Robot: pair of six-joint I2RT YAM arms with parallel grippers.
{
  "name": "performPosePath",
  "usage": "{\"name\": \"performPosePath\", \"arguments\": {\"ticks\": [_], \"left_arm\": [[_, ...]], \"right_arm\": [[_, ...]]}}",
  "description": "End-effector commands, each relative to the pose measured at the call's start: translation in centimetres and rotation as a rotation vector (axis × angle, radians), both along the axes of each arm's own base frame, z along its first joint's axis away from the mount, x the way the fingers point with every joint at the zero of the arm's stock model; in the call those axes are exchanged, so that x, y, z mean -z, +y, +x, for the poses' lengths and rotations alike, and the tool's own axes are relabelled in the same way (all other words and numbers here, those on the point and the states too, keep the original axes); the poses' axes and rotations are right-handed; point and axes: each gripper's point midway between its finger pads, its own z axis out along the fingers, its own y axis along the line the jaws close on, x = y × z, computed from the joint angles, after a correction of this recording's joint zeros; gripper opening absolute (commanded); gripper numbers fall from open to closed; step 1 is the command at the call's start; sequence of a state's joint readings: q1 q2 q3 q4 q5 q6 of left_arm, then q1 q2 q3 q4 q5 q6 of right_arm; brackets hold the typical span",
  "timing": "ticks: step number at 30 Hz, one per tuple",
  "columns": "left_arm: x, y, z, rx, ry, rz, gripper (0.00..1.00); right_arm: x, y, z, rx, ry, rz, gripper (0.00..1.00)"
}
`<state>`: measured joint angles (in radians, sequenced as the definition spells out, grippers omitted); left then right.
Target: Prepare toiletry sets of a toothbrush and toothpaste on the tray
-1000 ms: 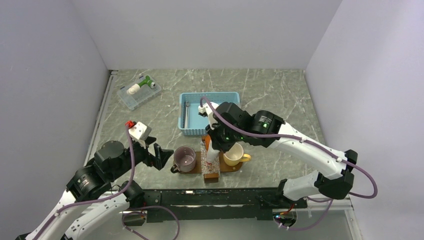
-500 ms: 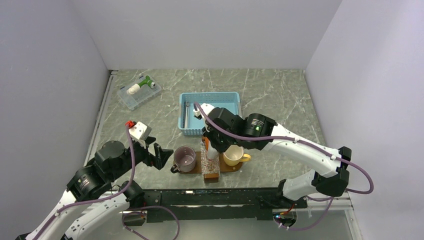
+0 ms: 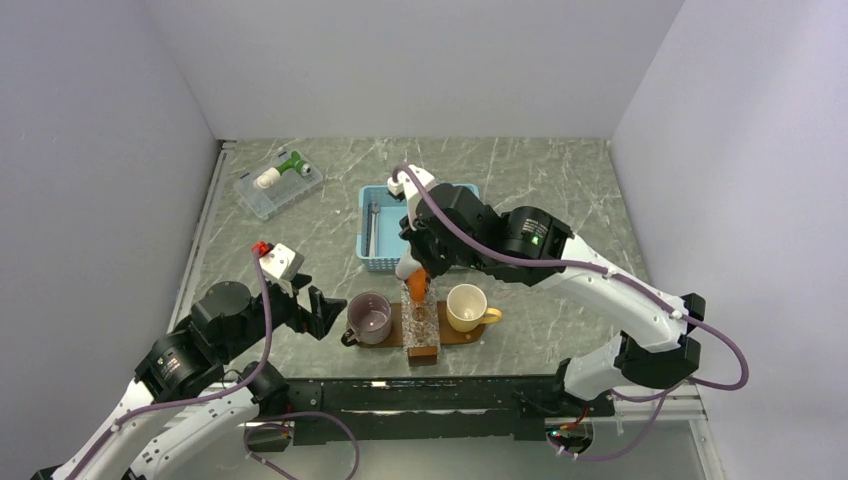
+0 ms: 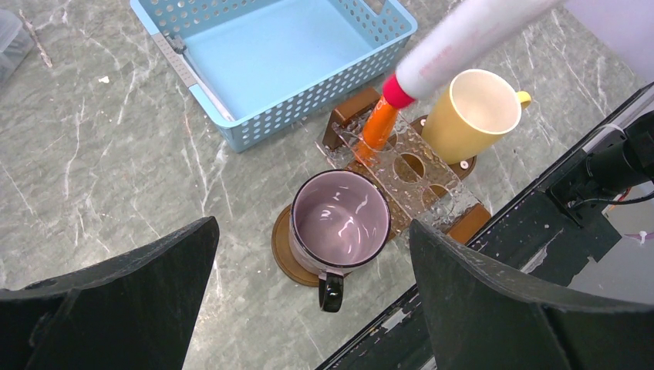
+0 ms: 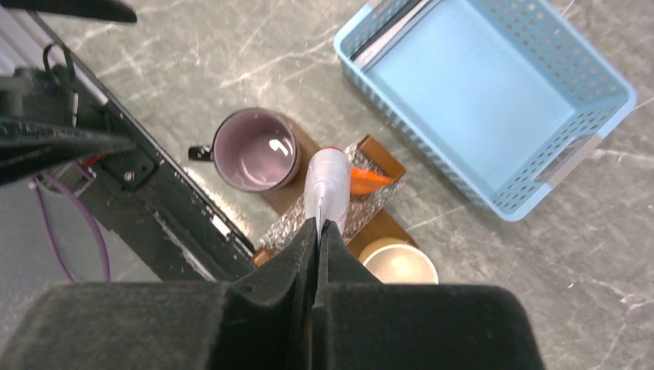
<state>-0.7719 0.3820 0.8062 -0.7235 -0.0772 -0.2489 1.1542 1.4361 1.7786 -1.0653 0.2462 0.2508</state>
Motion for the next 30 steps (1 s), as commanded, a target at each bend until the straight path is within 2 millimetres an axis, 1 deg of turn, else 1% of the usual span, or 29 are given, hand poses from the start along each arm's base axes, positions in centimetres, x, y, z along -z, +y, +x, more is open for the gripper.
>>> {"name": "performPosePath", "arguments": {"ticks": [1, 6, 9, 11, 15, 19, 22, 23, 24, 26, 30], "left_arm": [[-0.6, 0.2, 0.3, -0.017, -0.025, -0.014, 0.99], [-0.6, 0.2, 0.3, -0.018, -0.026, -0.015, 1.00], [-0.6, 0.2, 0.3, -0.019, -0.026, -0.012, 0.99], [-0.6, 0.2, 0.3, -0.019, -0.024, -0.011, 0.99], [-0.5, 0.3, 0.3, -0.023, -0.025, -0.010, 1.00], [-0.5, 0.5, 0.4, -0.031, -0.030, -0.007, 0.99], [-0.5, 0.4, 0.5, -0.030, -0.026, -0.004, 0.99], [-0.5, 0.4, 0.5, -0.028, -0.025, -0.003, 1.00], [-0.4, 0.3, 0.5, -0.026, -0.024, -0.001, 0.99], [-0.4, 0.3, 0.5, -0.026, -0.026, -0.003, 0.99], [-0.4, 0.3, 0.5, -0.026, -0.024, 0.001, 0.99]], "right_arm": [[-3.5, 0.9, 3.0, 0.067, -0.108, 0.077, 0.00], [-4.5, 1.1, 4.9, 0.097, -0.126, 0.088, 0.00], [-5.2, 0.9, 7.0, 0.135, -0.140, 0.093, 0.00], [-4.9, 1.0, 8.6, 0.157, -0.131, 0.089, 0.00], [-3.0, 1.7, 11.7, 0.188, -0.078, 0.087, 0.00], [-1.1, 2.3, 14.2, 0.218, -0.046, 0.082, 0.00], [0.1, 2.8, 15.7, 0.238, -0.066, 0.071, 0.00], [0.2, 3.3, 16.3, 0.233, -0.092, 0.081, 0.00], [0.7, 3.5, 16.7, 0.230, -0.109, 0.079, 0.00], [2.0, 3.9, 17.5, 0.232, -0.130, 0.065, 0.00], [5.4, 4.2, 19.2, 0.253, -0.132, 0.003, 0.00]]}}
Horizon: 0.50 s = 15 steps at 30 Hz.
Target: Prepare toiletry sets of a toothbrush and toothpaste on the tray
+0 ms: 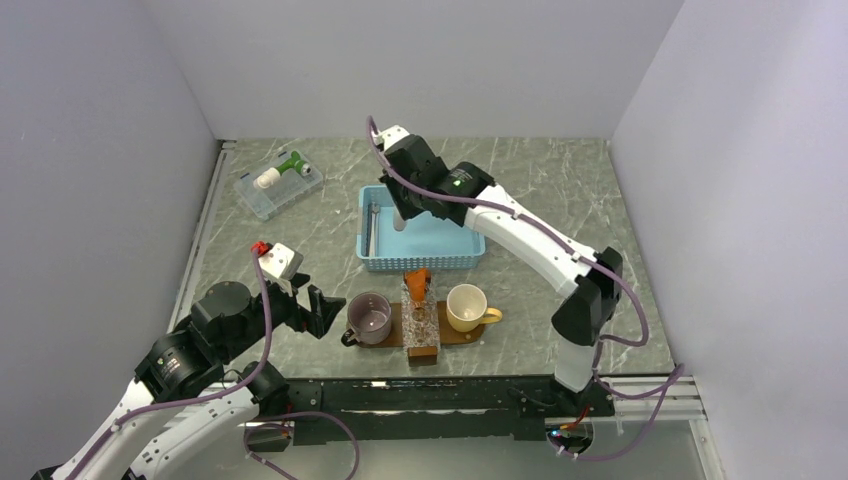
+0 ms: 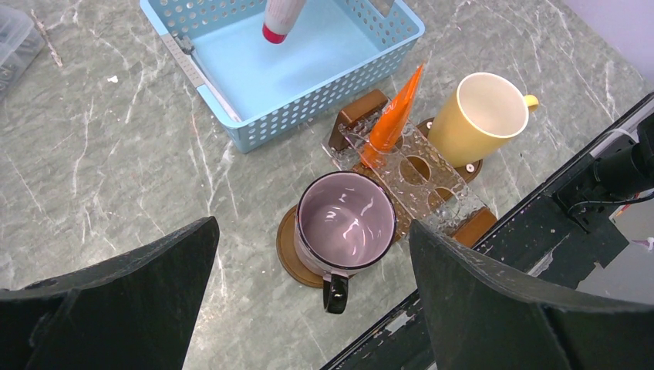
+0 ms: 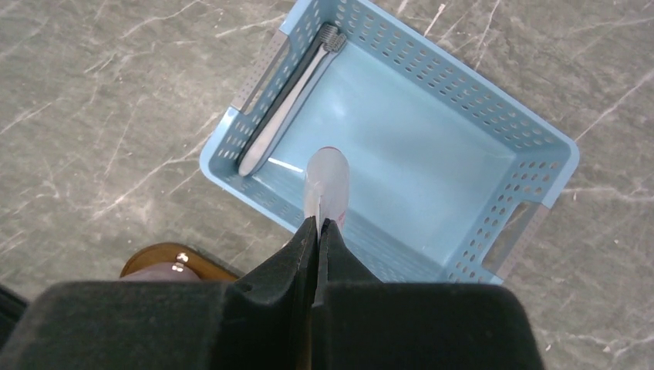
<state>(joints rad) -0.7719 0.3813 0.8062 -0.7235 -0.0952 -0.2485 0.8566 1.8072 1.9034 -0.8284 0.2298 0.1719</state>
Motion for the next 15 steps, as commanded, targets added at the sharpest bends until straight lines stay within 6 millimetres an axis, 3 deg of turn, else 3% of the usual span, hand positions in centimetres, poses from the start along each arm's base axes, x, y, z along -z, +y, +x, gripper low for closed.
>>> {"name": "performPosePath", "arguments": {"ticks": [1, 4, 8, 15], "left_arm": [[-0.3, 0.0, 0.3, -0.008, -0.018, -0.001, 0.99], [-0.3, 0.0, 0.3, -0.008, -0.018, -0.001, 0.99], [-0.3, 0.0, 0.3, -0.005, -0.016, 0.000, 0.99], [-0.1, -0.1, 0.3, -0.003, -0.013, 0.005, 0.99]], "right_arm": [[0.0, 1.6, 3.2, 0.020, -0.102, 0.023, 0.00], [2.0, 1.9, 4.1, 0.028, -0.051, 0.004, 0.00], [2.7, 1.2, 5.5, 0.035, 0.080, 0.053, 0.00], [4.5, 0.0, 7.0, 0.052, 0.293, 0.350, 0.00]]}}
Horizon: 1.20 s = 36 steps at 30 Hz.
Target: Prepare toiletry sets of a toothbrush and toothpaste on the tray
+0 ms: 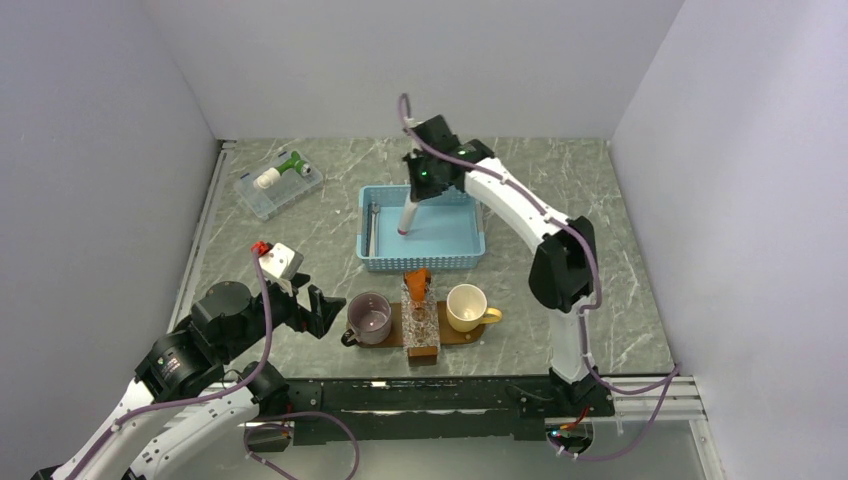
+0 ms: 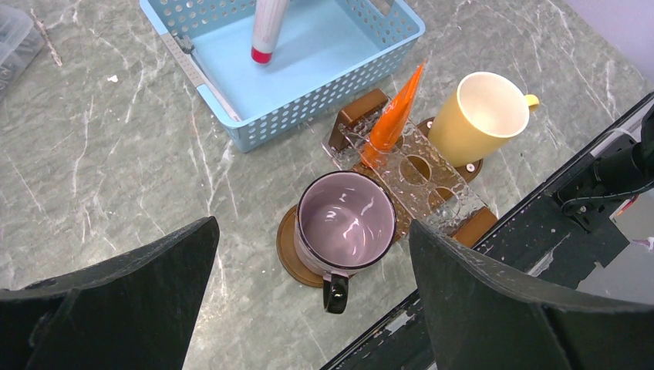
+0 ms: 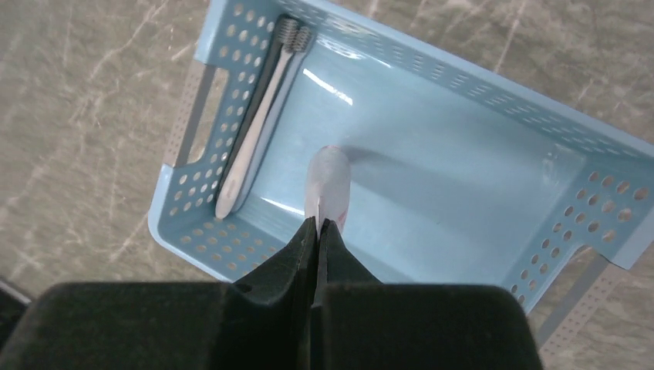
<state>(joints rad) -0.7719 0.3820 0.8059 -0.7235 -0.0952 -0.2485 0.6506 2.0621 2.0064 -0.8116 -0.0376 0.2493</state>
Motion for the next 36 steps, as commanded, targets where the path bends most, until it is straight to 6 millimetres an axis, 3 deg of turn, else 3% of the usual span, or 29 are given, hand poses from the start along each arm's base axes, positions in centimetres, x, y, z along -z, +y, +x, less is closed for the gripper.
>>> {"name": "performPosePath", "arguments": {"ticks": [1, 11, 17, 25, 30, 36], "left_arm": [[-0.1, -0.1, 0.4, -0.003, -0.012, 0.005, 0.99], [0.1, -0.4, 0.5, 0.004, -0.007, 0.009, 0.99], [0.2, -0.5, 0.6, 0.003, -0.001, 0.015, 0.99], [0.6, -0.6, 0.9, -0.005, 0.011, 0.030, 0.99], [0.9, -0.7, 1.0, -0.007, 0.022, 0.040, 0.99], [1.3, -0.9, 1.3, -0.011, 0.043, 0.052, 0.99]], "right_arm": [[-3.5, 0.6, 0.1, 0.026, 0.037, 0.299, 0.00], [1.1, -1.1, 0.2, 0.148, 0.287, 0.666, 0.00], [3.8, -2.2, 0.7, 0.234, 0.332, 0.661, 0.00], [5.8, -4.2, 1.0, 0.298, 0.341, 0.619, 0.38], [6.0, -5.4, 1.0, 0.327, 0.320, 0.588, 0.49], [4.9, -7.3, 1.4, 0.360, 0.252, 0.492, 0.54]]}}
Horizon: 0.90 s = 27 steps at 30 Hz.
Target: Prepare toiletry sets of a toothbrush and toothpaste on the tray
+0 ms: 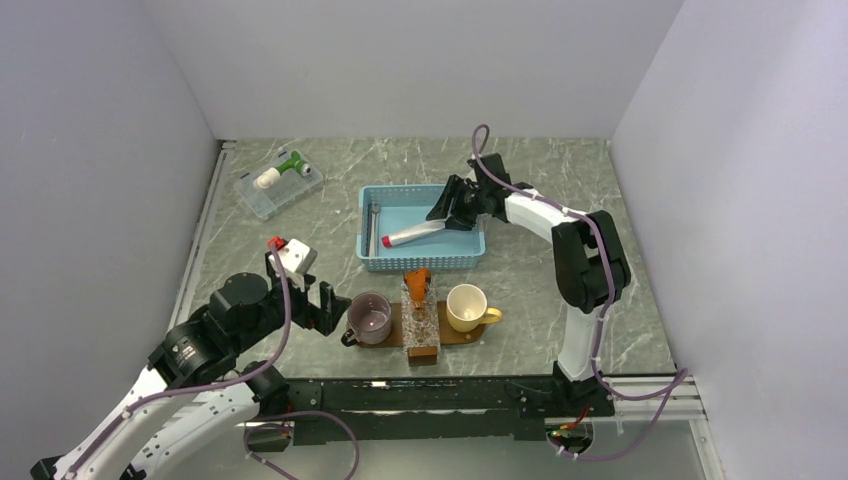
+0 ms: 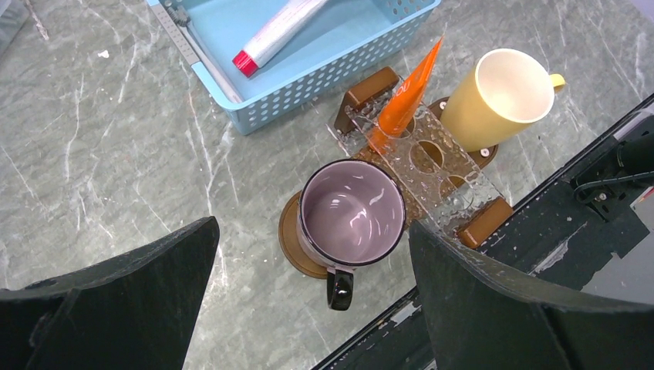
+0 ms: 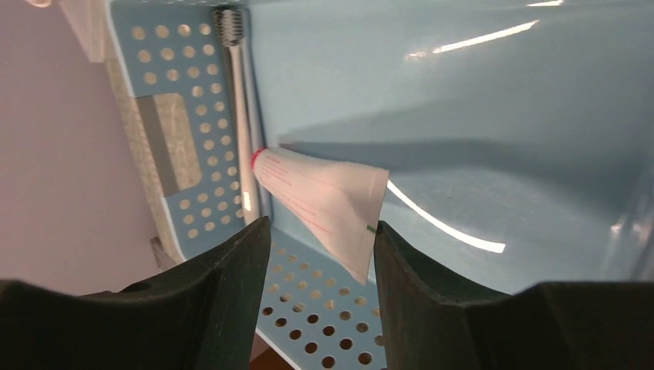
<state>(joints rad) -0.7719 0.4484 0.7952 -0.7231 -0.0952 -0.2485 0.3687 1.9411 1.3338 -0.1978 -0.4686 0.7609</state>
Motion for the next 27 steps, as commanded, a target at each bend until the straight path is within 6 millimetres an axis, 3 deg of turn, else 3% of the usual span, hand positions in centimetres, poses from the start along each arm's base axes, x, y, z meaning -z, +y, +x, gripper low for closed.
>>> {"name": "performPosePath", "arguments": {"ticks": [1, 5, 12, 16, 20, 27], "left_arm": [[-0.3, -0.3, 0.7, -0.011, -0.008, -0.001, 0.99], [-0.3, -0.4, 1.3, -0.050, 0.027, 0.013, 0.99], [-2.6, -1.6, 2.9, -0.083, 0.045, -0.004, 0.99], [-3.3, -2.7, 4.7, -0.131, 0.111, 0.047, 0.99], [-3.4, -4.2, 6.5, -0.172, 0.169, 0.059, 0.99], [-2.8, -7.6, 10.7, -0.190, 0.236, 0.120, 0.99]], "right_arm": [[-3.9, -2.0, 1.1, 0.033, -0.124, -0.099, 0.55], [-5.2, -4.0, 1.2, 0.065, -0.164, -0.210, 0.56], [-10.0, -6.4, 0.0, 0.107, -0.299, -0.273, 0.58], [-12.0, -7.5, -1.7, 0.104, -0.360, -0.296, 0.59], [-12.7, -9.5, -3.5, 0.119, -0.394, -0.364, 0.59], [-15.4, -11.4, -8.5, 0.129, -0.486, -0.334, 0.59]]}}
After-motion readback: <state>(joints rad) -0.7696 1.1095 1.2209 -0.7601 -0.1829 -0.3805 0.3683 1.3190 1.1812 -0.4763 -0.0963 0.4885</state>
